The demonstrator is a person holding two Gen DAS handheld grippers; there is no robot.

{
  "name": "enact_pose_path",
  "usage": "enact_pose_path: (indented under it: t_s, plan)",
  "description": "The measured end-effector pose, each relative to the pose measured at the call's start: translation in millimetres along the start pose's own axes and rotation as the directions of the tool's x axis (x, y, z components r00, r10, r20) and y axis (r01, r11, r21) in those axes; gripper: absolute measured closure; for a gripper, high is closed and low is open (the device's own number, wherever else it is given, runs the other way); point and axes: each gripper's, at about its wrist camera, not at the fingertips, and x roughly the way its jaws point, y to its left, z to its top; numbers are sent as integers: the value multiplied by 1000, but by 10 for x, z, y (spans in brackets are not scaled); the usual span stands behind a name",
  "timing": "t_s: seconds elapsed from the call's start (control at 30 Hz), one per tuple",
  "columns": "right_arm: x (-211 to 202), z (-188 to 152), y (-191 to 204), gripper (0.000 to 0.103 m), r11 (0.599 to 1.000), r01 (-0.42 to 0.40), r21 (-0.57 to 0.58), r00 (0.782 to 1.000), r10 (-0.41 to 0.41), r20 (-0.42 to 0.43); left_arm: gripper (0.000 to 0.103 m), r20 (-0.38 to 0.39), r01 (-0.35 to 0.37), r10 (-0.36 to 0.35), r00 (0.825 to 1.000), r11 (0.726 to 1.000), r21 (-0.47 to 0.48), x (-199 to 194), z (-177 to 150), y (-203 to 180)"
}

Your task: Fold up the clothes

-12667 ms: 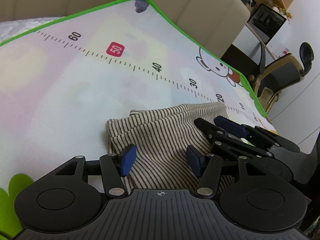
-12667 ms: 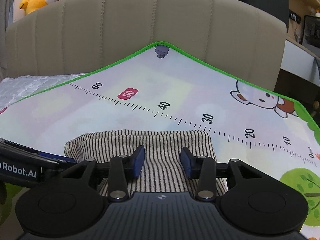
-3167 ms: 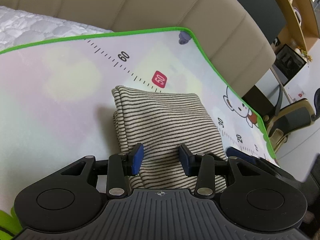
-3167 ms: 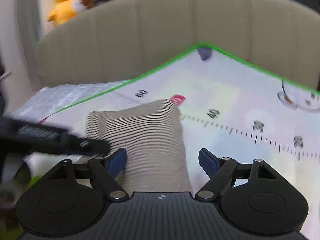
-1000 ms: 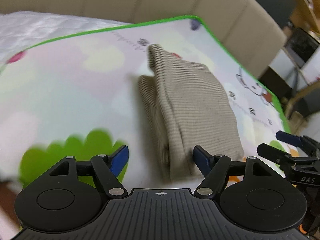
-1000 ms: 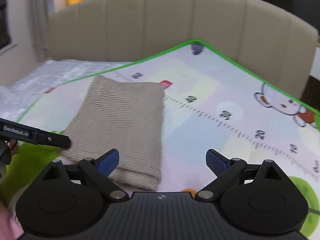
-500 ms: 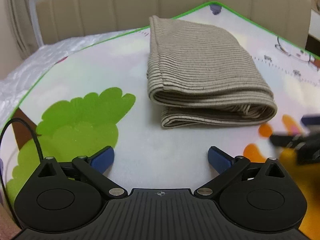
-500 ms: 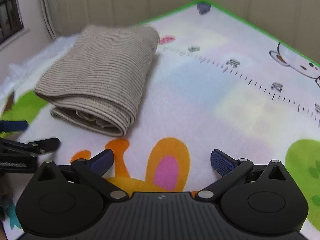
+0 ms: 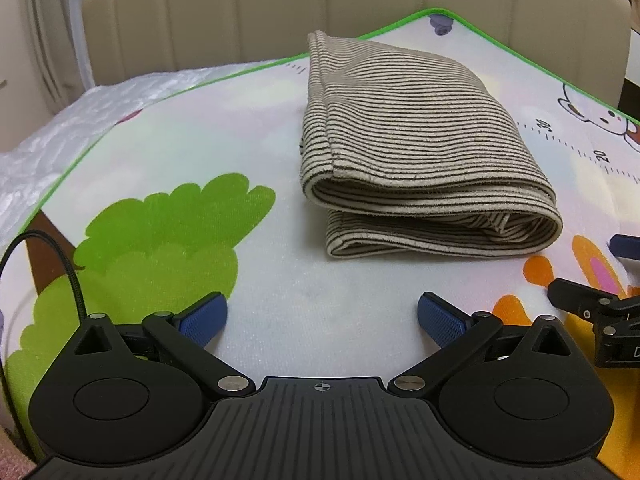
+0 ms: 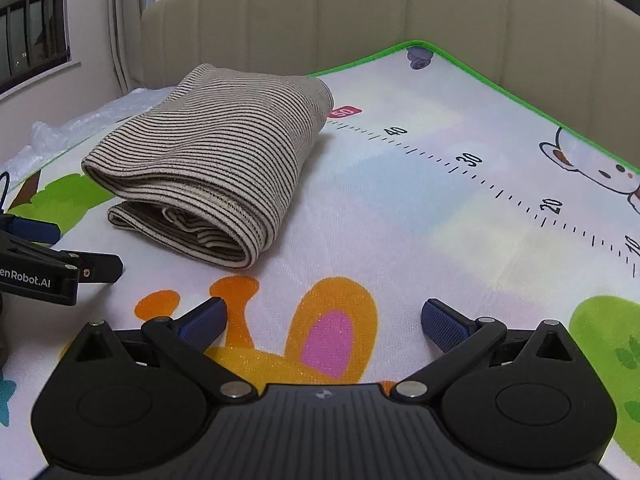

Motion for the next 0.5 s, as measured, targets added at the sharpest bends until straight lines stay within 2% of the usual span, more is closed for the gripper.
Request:
enact_pose_path:
  t_s: [0.5]
  plan:
    - [18, -20, -6, 0, 1000, -4, 5, 1000, 4, 9, 0, -18, 21, -22, 1000, 1000, -20, -9, 3, 57]
